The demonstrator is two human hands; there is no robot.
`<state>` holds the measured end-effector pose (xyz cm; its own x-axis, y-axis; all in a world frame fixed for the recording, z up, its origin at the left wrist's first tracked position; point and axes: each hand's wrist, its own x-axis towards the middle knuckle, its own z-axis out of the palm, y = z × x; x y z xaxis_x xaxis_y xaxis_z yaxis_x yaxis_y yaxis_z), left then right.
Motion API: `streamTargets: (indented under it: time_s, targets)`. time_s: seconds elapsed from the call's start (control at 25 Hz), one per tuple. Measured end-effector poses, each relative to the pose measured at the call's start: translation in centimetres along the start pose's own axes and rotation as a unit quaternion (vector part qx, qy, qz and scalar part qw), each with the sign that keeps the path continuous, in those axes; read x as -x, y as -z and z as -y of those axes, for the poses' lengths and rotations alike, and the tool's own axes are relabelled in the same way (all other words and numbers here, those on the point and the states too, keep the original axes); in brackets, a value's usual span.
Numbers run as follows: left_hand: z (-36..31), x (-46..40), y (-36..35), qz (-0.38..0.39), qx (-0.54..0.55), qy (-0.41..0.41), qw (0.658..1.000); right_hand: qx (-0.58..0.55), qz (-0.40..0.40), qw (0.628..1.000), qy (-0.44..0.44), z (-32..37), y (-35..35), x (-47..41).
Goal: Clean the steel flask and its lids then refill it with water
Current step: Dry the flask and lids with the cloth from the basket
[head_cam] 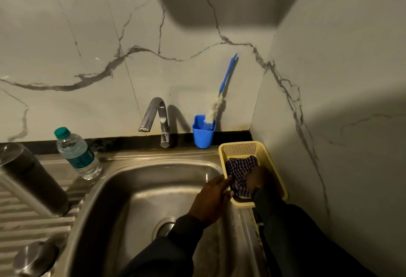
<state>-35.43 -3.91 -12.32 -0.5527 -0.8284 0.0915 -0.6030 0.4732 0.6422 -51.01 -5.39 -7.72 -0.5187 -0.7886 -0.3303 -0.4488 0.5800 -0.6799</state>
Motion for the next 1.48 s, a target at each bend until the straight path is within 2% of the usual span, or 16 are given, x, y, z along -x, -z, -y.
streamTargets:
  time_s: [0.08,0.16,0.28,0.4,0.52,0.6,0.68,0.8,0.92,1.0,1.08,1.24,1.36,1.4,1.48]
  targets:
    - [0.3,0.0,-0.2,-0.002,0.011,0.001,1.000,-0.068,-0.012,0.998,-0.009,0.0,0.0,0.0]
    - [0.6,-0.1,-0.2,-0.002,0.011,0.001,1.000,-0.133,0.011,0.991,-0.008,0.3,0.0,0.2]
    - [0.7,0.0,0.1,0.005,0.010,0.001,1.000,-0.295,0.055,0.953,-0.027,0.9,0.3,-0.3]
    - [0.8,0.2,0.1,0.007,0.021,-0.006,1.000,-0.468,0.066,0.880,-0.052,1.0,1.7,-0.6]
    - [0.4,0.4,0.8,-0.010,0.053,-0.002,0.999,-0.609,0.113,0.782,-0.061,0.6,3.2,-0.3]
    - [-0.4,0.7,1.8,-0.052,0.112,0.039,0.992,-0.695,0.164,0.697,-0.062,0.9,4.0,0.9]
    - [-1.7,0.9,3.1,-0.094,0.217,0.096,0.967,-0.728,0.185,0.658,-0.046,1.4,3.8,2.5]
    - [-3.0,1.0,5.2,-0.096,0.378,0.131,0.911,-0.717,0.206,0.666,-0.003,2.4,2.1,5.6]
    - [-3.4,1.8,7.1,-0.116,0.433,0.117,0.886,-0.684,0.206,0.700,0.001,4.0,0.1,8.9]
    - [-3.0,2.9,8.2,-0.171,0.441,0.108,0.874,-0.690,0.233,0.684,-0.023,5.0,-1.2,10.6]
    - [-2.2,4.2,9.4,-0.221,0.450,0.111,0.858,-0.705,0.274,0.653,-0.029,6.0,-2.7,12.0]
    - [0.3,7.1,12.7,-0.316,0.440,0.155,0.826,-0.723,0.344,0.597,-0.049,8.4,-6.5,15.0]
    - [2.2,9.7,15.4,-0.419,0.369,0.187,0.808,-0.717,0.374,0.585,-0.060,10.1,-8.7,16.8]
    - [3.0,10.7,16.4,-0.479,0.331,0.202,0.787,-0.714,0.387,0.580,-0.066,10.7,-9.5,17.4]
    - [5.1,12.6,18.6,-0.603,0.245,0.241,0.720,-0.706,0.406,0.576,-0.071,11.7,-10.9,18.5]
